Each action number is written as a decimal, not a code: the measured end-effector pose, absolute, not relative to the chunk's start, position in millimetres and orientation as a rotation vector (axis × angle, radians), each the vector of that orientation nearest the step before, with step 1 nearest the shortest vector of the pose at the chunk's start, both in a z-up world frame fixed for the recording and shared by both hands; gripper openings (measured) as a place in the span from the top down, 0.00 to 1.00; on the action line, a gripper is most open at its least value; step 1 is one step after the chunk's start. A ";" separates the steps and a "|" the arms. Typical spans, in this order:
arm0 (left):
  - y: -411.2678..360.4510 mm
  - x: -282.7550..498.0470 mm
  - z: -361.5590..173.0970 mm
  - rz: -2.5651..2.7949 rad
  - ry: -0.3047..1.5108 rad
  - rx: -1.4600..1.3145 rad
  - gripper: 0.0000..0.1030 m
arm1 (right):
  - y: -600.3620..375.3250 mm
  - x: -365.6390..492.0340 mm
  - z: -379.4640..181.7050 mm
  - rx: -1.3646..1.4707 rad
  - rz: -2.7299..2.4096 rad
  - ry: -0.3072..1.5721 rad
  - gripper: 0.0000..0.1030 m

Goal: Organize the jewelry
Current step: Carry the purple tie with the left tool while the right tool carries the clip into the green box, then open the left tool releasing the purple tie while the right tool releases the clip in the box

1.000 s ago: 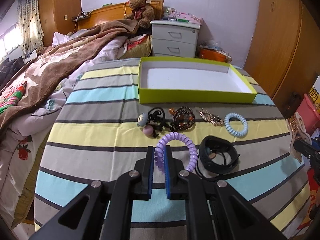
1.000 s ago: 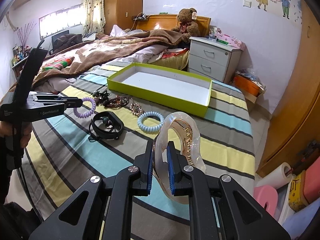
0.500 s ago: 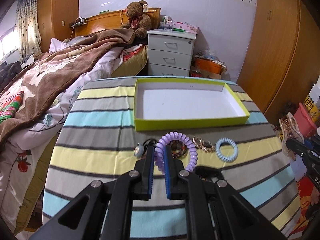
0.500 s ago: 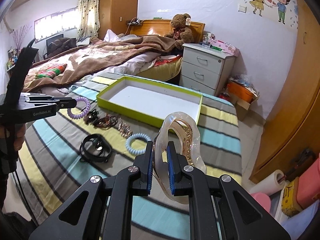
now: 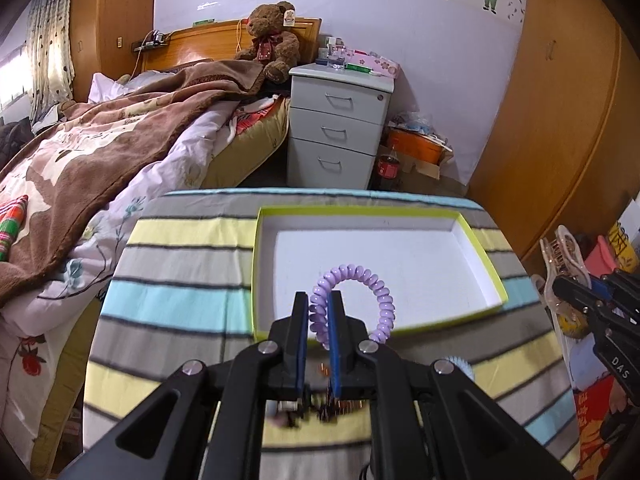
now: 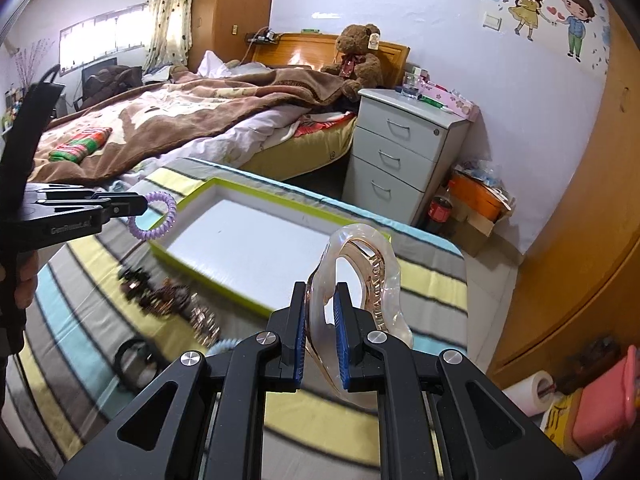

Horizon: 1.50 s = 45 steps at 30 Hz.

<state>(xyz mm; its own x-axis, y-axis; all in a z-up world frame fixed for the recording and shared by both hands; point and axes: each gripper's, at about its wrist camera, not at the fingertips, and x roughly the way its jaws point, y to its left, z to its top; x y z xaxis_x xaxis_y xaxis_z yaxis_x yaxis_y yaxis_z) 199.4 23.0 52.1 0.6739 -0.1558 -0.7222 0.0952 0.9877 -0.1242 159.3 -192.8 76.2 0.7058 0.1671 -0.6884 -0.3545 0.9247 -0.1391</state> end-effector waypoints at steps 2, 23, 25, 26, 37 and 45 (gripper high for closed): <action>21.7 208.7 50.6 -0.147 0.821 -0.082 0.90 | -190.6 174.1 73.0 -0.276 0.294 0.747 0.87; 13.6 297.2 0.2 -0.141 0.941 -0.106 0.90 | -167.8 279.8 12.7 -0.322 0.290 0.909 0.87; 12.6 298.8 -3.7 -0.144 0.946 -0.106 0.90 | -166.9 282.8 7.7 -0.323 0.291 0.919 0.87; 12.5 300.4 -6.0 -0.144 0.953 -0.108 0.90 | -165.8 284.8 5.9 -0.324 0.291 0.922 0.87; 16.1 305.2 -19.7 -0.127 0.980 -0.112 0.90 | -162.7 298.8 -9.4 -0.337 0.283 0.959 0.87; 15.3 306.7 -19.7 -0.128 0.982 -0.119 0.90 | -159.1 303.2 -11.8 -0.337 0.278 0.963 0.87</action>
<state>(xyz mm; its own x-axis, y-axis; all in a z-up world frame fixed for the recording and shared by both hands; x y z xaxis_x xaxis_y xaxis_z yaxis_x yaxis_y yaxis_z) 306.7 15.3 -19.7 0.5492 -0.1618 -0.8198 0.0544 0.9859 -0.1581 303.2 -159.1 -11.8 0.5430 0.0813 -0.8358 -0.3765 0.9132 -0.1558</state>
